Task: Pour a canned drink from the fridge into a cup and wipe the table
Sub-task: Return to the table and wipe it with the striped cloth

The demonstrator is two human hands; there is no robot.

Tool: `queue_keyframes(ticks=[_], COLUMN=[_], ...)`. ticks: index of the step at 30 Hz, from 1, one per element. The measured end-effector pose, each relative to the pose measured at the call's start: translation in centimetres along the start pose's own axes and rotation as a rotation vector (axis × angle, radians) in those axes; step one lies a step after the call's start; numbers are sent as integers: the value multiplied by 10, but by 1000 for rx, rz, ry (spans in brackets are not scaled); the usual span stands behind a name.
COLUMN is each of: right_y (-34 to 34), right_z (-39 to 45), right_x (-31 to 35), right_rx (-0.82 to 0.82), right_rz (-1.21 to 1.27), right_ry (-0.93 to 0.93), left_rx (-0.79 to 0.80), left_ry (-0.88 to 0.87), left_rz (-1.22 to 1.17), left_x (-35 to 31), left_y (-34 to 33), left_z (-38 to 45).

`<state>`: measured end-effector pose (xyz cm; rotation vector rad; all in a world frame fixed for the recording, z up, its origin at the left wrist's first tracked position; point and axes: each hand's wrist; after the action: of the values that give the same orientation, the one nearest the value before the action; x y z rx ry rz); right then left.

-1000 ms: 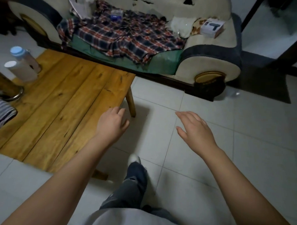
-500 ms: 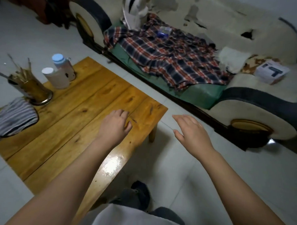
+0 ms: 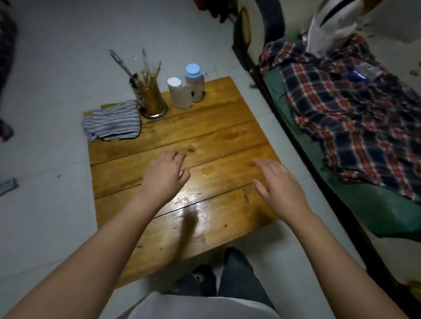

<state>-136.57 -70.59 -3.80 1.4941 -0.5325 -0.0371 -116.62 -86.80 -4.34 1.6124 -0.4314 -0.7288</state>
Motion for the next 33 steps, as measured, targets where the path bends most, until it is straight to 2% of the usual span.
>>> queue_keyframes(ticks=[12, 20, 25, 33], right_y=[-12, -48, -79, -152], right_z=[111, 166, 206, 277], right_x=[19, 53, 91, 152], right_rx=[191, 228, 253, 352], right_rz=[-6, -24, -23, 57], right_ry=[414, 633, 664, 508], left_rx=[-60, -64, -48, 107], left_ry=[461, 651, 647, 580], left_rz=[-39, -39, -44, -62], left_x=[24, 65, 105, 185], left_y=[3, -5, -18, -65], left_z=[-22, -21, -10, 30])
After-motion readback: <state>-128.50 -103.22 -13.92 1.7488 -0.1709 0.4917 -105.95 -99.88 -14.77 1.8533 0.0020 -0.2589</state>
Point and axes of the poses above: each hand's wrist, its own z-axis towards the middle knuckle, its own y-axis out of the back of the hand, x = y × z, and after that the axes turned 2 degrees about -x, right-handed
